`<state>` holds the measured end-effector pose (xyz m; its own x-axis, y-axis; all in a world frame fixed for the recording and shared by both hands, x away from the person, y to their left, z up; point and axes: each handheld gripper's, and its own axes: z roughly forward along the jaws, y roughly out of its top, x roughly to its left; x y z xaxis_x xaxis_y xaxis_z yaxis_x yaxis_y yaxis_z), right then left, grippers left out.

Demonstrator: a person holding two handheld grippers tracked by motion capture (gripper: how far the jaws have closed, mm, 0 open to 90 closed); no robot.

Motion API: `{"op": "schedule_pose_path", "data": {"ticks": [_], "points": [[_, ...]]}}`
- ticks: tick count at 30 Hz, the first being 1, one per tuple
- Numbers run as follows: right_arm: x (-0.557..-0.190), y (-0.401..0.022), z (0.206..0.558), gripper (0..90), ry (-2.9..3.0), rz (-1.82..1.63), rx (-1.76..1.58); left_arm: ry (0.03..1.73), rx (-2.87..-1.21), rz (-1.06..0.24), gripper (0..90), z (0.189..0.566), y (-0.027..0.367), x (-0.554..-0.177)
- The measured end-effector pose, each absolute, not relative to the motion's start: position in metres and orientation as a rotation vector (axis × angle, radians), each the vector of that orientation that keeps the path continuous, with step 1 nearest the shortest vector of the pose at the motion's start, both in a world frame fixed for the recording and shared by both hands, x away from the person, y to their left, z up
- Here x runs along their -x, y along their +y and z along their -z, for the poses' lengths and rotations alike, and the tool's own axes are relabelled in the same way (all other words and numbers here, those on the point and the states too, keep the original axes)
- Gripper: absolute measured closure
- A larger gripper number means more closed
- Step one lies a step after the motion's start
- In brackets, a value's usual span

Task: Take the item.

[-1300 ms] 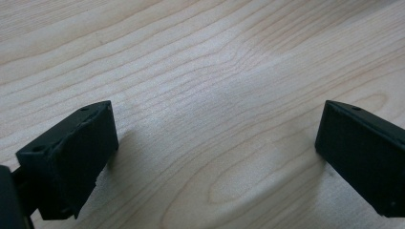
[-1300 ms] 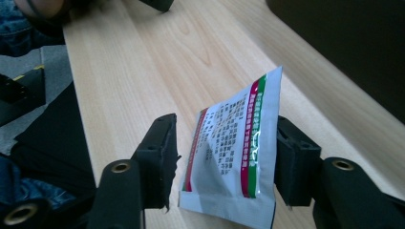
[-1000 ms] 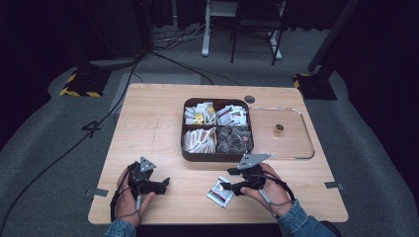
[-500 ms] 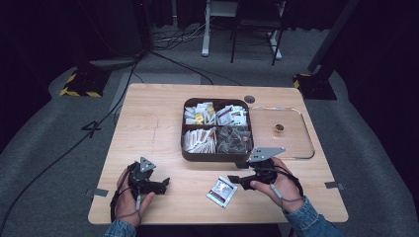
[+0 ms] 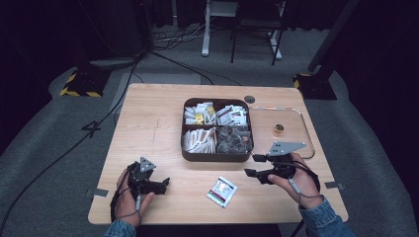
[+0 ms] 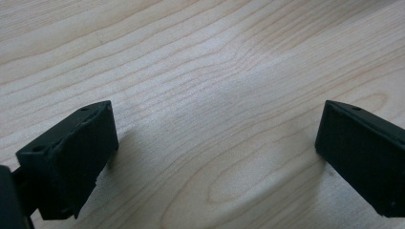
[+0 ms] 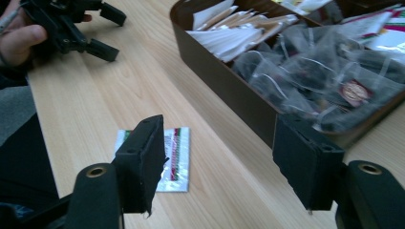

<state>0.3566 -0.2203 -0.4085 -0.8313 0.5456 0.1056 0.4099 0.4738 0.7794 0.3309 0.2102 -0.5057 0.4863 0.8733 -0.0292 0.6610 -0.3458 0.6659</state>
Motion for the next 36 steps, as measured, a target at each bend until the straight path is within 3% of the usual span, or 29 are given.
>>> {"op": "schedule_pose_path", "data": {"ticks": [11,27,33,36], "points": [[-0.357,-0.262,0.43,33.8,2.493,-1.122,-0.957,1.26,-2.119,-0.446,0.9,0.505,0.211,-0.33],[-0.362,-0.292,0.488,32.2,2.457,-0.999,-1.105,1.26,-2.117,-0.45,0.9,0.506,0.211,-0.33],[-0.36,-0.294,0.497,26.1,2.432,-1.017,-1.08,1.259,-2.114,-0.45,0.7,0.506,0.21,-0.33],[-0.359,-0.293,0.504,13.4,2.397,-1.043,-1.044,1.261,-2.112,-0.45,0.7,0.506,0.21,-0.33]]}}
